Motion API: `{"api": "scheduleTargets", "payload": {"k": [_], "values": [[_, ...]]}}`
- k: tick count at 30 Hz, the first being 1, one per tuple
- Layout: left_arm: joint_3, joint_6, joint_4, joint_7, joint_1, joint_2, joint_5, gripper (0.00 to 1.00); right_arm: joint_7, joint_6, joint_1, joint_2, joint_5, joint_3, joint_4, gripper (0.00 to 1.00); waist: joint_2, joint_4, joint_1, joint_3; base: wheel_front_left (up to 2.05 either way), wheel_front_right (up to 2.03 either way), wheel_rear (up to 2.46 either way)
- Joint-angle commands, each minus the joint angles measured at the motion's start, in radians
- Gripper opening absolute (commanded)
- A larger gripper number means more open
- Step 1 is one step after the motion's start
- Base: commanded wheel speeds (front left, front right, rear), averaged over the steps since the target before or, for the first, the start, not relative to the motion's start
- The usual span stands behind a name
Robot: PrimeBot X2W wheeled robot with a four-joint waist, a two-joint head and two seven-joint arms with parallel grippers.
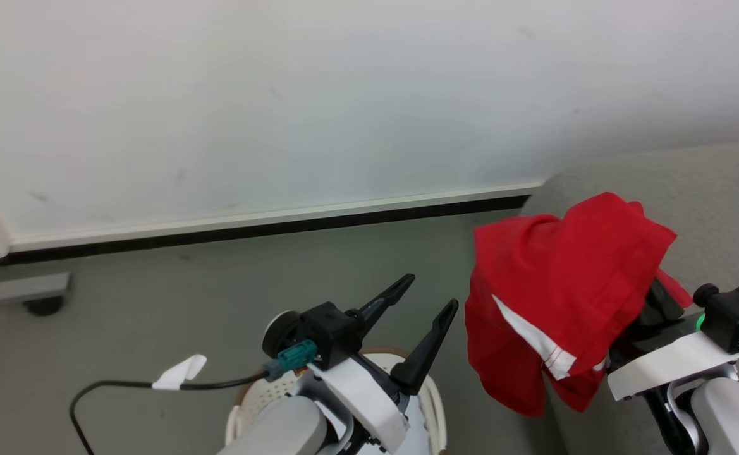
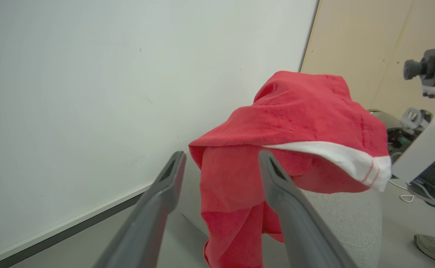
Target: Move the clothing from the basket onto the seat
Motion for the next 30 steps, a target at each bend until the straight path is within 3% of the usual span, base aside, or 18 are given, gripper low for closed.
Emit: {"api": "scheduleTargets", "payload": {"k": [1,18,30], "values": [[0.005,0.002,-0.004,-0.003,0.01,0.001,0.005,1.0,-0.001,-0.002,0.01,-0.013,-0.013,-0.016,-0.024,0.0,-0.0001,-0.073,0.0,0.014,0.0,0.0,0.0],[0.011,-0.016,0.021,-0.009,0.016,0.0,0.034,1.0,-0.001,-0.002,0.064,-0.006,-0.054,-0.098,-0.143,0.0,-0.0001,-0.31,0.0,0.039,0.0,0.0,0.0],[0.015,-0.025,0.026,-0.009,0.005,-0.001,0.064,1.0,-0.001,-0.002,0.064,-0.007,-0.063,-0.109,-0.174,0.0,-0.0001,-0.329,0.0,0.067,0.0,0.0,0.0]]}}
